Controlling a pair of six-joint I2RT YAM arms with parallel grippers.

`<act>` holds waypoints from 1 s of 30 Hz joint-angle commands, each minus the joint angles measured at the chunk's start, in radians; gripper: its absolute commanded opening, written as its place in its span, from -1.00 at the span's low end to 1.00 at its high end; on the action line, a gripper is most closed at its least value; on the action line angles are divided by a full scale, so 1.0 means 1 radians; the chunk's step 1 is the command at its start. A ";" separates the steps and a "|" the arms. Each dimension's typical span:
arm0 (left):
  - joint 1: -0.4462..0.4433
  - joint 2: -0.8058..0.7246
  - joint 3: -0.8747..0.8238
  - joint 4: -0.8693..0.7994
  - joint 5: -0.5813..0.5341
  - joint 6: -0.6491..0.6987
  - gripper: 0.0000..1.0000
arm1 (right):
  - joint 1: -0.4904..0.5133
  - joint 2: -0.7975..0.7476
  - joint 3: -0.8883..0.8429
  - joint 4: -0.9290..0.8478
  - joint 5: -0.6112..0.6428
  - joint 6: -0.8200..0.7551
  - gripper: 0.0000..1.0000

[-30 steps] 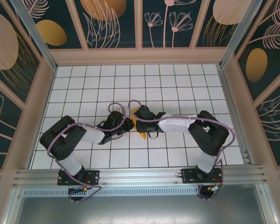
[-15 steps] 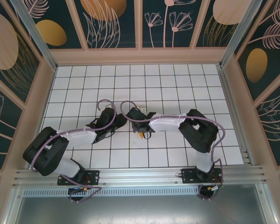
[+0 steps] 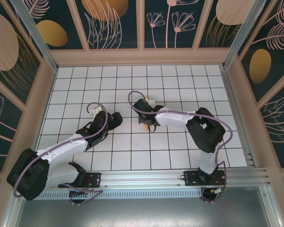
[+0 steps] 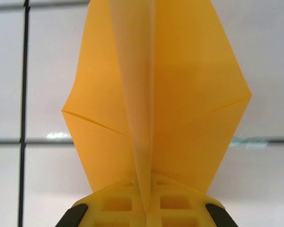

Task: Fold a paper plane with a square sheet of paper (pick it up from the middle)
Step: Move a paper plane to the center of the table.

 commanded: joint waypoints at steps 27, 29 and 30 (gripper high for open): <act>0.100 -0.084 0.217 -0.149 -0.292 0.269 0.97 | -0.156 -0.209 0.169 -0.006 0.091 -0.212 0.36; 0.128 -0.102 0.204 -0.084 -0.333 0.337 0.97 | -0.210 -0.287 0.088 0.046 0.150 -0.237 0.46; 0.141 -0.112 0.189 -0.046 -0.345 0.372 0.97 | -0.235 -0.320 0.051 0.073 0.170 -0.253 0.50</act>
